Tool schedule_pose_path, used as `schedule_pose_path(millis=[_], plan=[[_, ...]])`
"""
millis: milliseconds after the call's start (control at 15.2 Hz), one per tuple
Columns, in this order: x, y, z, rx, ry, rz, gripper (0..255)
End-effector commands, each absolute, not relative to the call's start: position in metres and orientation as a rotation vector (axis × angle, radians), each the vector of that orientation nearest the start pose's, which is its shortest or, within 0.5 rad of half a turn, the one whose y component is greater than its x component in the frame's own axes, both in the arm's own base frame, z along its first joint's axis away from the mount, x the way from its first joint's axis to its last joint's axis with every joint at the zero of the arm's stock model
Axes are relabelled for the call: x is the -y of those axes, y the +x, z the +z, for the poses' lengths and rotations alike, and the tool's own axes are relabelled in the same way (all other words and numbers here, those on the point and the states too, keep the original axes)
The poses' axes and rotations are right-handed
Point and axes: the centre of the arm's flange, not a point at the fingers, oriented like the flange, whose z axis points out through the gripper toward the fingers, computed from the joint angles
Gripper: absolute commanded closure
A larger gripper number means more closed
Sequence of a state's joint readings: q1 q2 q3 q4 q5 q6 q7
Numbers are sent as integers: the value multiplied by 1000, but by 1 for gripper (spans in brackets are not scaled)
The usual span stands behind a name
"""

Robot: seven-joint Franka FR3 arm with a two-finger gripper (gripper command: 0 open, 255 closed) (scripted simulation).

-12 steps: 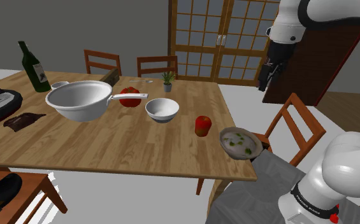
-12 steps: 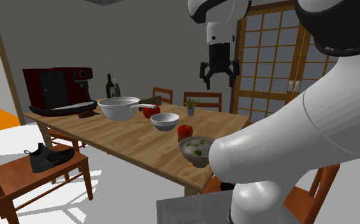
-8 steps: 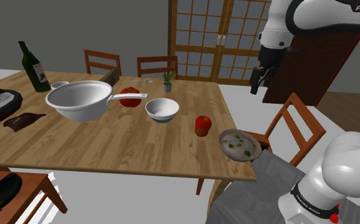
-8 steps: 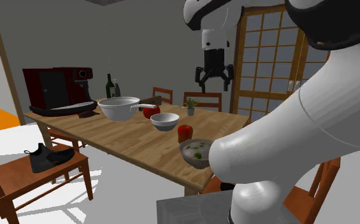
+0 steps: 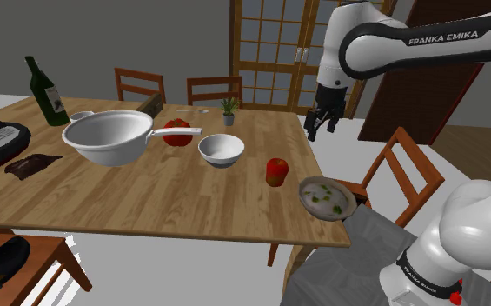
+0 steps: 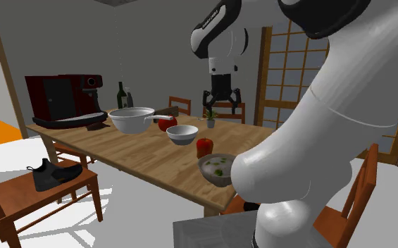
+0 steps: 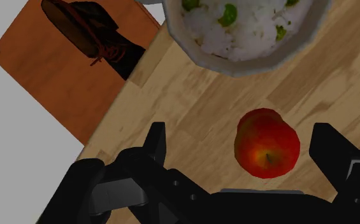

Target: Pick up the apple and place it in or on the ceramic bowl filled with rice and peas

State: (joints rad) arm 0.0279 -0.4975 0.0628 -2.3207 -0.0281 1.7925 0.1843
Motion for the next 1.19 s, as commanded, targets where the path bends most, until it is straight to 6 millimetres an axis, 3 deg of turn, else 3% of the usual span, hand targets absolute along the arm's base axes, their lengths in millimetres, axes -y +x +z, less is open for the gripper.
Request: schedule_pose_path(millis=[0, 594, 1122], plan=[[-48, 418, 509, -176, -3193, 35, 0], [-83, 500, 438, -271, -3171, 36, 0], [-82, 499, 398, -271, -3171, 36, 0]])
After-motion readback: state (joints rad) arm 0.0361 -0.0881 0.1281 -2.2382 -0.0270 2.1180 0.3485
